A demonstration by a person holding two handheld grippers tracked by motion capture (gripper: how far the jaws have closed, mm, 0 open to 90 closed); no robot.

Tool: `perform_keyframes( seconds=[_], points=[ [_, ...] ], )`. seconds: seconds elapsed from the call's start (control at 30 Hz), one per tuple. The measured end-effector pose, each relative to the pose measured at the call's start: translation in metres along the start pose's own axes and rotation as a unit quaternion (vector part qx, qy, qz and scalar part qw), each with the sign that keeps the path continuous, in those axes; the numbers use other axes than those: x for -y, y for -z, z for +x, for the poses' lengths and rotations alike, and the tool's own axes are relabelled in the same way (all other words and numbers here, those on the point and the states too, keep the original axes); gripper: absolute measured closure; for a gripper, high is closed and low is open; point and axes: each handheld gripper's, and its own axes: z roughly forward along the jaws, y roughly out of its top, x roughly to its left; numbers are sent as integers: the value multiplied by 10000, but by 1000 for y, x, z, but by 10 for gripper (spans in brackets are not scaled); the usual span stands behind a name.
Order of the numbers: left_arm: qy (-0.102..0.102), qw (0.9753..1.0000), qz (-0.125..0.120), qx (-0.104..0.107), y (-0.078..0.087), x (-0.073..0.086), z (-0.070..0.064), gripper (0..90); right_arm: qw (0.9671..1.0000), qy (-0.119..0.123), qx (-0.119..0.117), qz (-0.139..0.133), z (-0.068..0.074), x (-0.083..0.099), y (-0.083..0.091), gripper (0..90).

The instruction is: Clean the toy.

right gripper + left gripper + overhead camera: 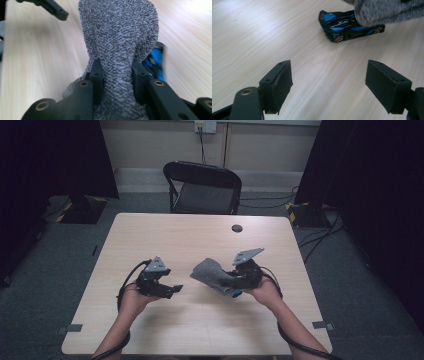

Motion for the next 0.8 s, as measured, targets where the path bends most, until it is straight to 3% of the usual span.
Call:
perform_keyframes(
  seconds=[0.07,0.2,0.3,0.43,0.57,0.67,0.8],
  points=[
    [45,9999,-98,-56,10,3,3,218,9999,97,-47,103,8,-8,-14,678],
    [-62,9997,-204,-112,28,3,7,234,9986,348,-244,308,23,-20,-43,669],
    [-117,9994,-330,-20,36,6,5,256,9972,478,-366,451,32,-24,-64,665],
    [-217,9995,-207,118,31,9,3,264,9949,610,-525,616,41,-22,-85,657],
    [-333,9983,-49,482,20,12,0,313,9928,734,-525,784,45,-19,-96,636],
    [-559,9968,80,574,14,12,-4,325,9929,772,-497,757,47,-16,-98,576],
    [-665,9956,107,655,5,11,-8,308,9934,778,-471,694,47,-9,-94,457]
  ],
)
